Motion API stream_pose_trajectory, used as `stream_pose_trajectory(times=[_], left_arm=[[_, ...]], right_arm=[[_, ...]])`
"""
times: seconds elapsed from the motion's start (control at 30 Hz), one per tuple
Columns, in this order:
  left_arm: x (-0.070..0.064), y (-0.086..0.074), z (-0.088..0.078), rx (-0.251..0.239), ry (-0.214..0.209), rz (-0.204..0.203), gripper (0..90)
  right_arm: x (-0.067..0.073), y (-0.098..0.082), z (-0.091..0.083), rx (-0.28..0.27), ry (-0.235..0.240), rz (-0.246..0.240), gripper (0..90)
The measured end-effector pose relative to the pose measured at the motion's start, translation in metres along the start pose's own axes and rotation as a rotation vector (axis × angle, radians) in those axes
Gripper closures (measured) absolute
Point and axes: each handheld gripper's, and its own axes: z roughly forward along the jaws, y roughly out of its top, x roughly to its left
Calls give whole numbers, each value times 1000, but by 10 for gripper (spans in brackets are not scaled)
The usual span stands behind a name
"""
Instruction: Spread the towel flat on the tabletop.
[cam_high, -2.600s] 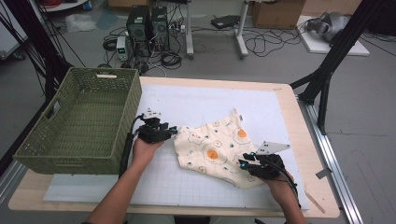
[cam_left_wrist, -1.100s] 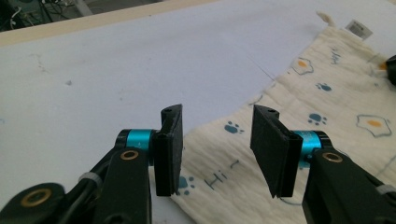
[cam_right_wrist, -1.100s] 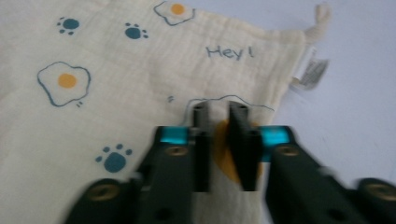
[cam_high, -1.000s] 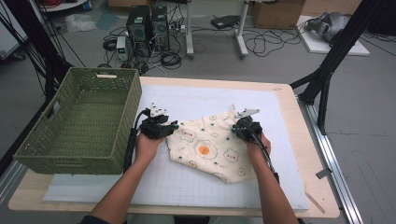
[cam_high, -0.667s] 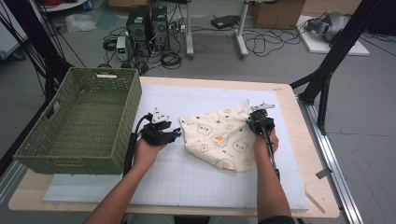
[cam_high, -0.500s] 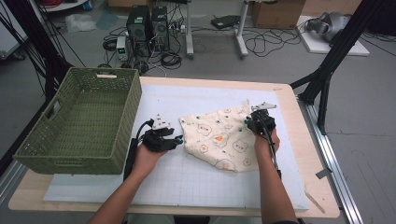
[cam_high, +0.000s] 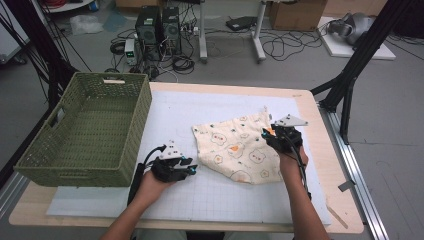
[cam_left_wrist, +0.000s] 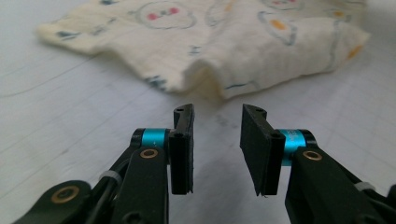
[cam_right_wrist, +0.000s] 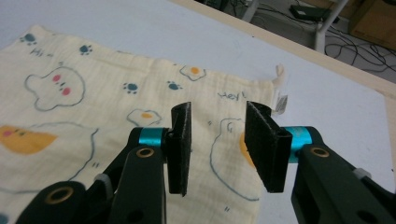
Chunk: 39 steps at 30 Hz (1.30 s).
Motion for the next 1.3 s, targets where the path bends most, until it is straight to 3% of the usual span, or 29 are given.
stream_pose_trajectory(times=[0.13, 0.2, 0.27, 0.43, 0.5, 0.57, 0.6, 0.67, 0.83, 0.9, 1.03, 1.2, 1.27, 1.3], left_arm=[[-8, 9, 18, 8, -23, 66, 661], [-10, 13, 24, -22, -18, 86, 639], [-10, 15, 30, -49, -8, 83, 623], [-8, 24, 43, 7, 55, 56, 615], [-9, 30, 51, 23, 83, 71, 658], [-11, 34, 59, 66, 120, 80, 782], [-11, 35, 62, 66, 124, 80, 836], [-9, 37, 61, 80, 127, 68, 859], [1, 36, 45, 118, 147, 30, 865], [6, 34, 32, 127, 154, 14, 865], [19, 28, 2, 131, 130, -57, 865], [34, 17, -30, 144, 120, -139, 865], [37, 15, -35, 146, 116, -157, 864], [37, 14, -34, 156, 113, -155, 863]], right_arm=[[7, -9, -9, -2, 21, -9, 602], [11, -14, -13, -6, 43, -16, 596], [14, -20, -17, -4, 67, -21, 585], [20, -38, -23, 11, 127, -37, 584], [20, -42, -21, 26, 153, -44, 578], [22, -43, -20, 37, 168, -43, 576], [23, -43, -19, 36, 172, -49, 574], [24, -43, -20, 31, 183, -57, 574], [28, -46, -19, 43, 204, -66, 574], [31, -47, -18, 58, 215, -71, 575], [38, -47, -15, 69, 243, -94, 575], [57, -48, -4, 106, 335, -141, 574], [60, -48, 0, 130, 345, -157, 624], [62, -48, 0, 122, 363, -167, 699]])
